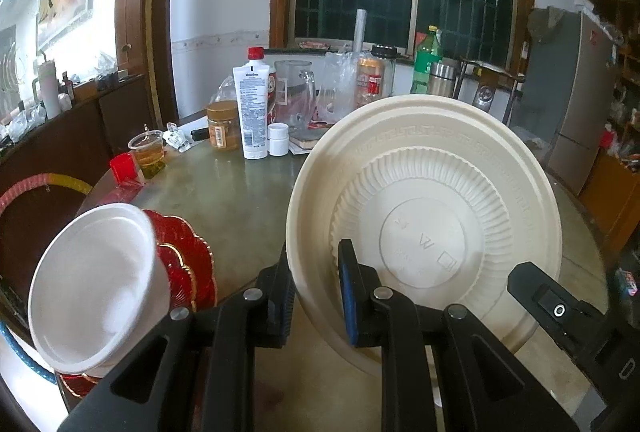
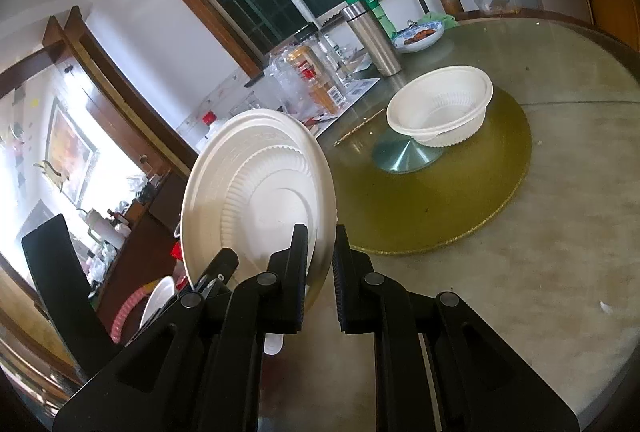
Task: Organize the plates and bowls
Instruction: 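Carry the beige bowl over the red plate stack with both tools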
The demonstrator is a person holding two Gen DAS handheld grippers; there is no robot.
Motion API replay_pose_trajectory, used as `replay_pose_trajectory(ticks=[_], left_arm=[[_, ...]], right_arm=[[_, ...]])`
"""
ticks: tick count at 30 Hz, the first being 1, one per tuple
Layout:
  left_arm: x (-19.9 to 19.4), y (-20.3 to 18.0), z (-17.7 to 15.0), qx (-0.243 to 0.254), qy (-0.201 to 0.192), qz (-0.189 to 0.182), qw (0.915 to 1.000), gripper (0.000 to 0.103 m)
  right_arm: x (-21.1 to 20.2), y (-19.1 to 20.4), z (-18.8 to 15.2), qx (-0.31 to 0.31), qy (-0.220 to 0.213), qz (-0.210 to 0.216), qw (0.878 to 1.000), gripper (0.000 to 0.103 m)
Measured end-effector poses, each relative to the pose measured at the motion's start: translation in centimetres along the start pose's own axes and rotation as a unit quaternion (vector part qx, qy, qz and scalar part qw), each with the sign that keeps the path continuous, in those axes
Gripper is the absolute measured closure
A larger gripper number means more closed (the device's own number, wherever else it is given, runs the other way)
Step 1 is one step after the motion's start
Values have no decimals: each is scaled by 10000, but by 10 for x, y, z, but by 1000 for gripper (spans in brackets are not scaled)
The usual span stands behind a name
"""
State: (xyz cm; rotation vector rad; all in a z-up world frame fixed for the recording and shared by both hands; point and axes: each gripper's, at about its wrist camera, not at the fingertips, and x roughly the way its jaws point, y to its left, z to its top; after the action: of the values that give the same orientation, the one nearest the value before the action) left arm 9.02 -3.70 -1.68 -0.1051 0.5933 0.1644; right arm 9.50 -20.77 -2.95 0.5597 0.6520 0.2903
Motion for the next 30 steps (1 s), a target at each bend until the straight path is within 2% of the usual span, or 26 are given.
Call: replay_pose_trajectory(ticks=[12, 30], left_arm=[[-18, 21, 2, 9, -73, -235, 9997, 84], [-33, 46, 1, -112, -114, -109, 9998, 84]], right_arm=[[-10, 18, -11, -119, -52, 32, 9999, 91], [-11, 39, -22, -295, 68, 362, 9989, 91]])
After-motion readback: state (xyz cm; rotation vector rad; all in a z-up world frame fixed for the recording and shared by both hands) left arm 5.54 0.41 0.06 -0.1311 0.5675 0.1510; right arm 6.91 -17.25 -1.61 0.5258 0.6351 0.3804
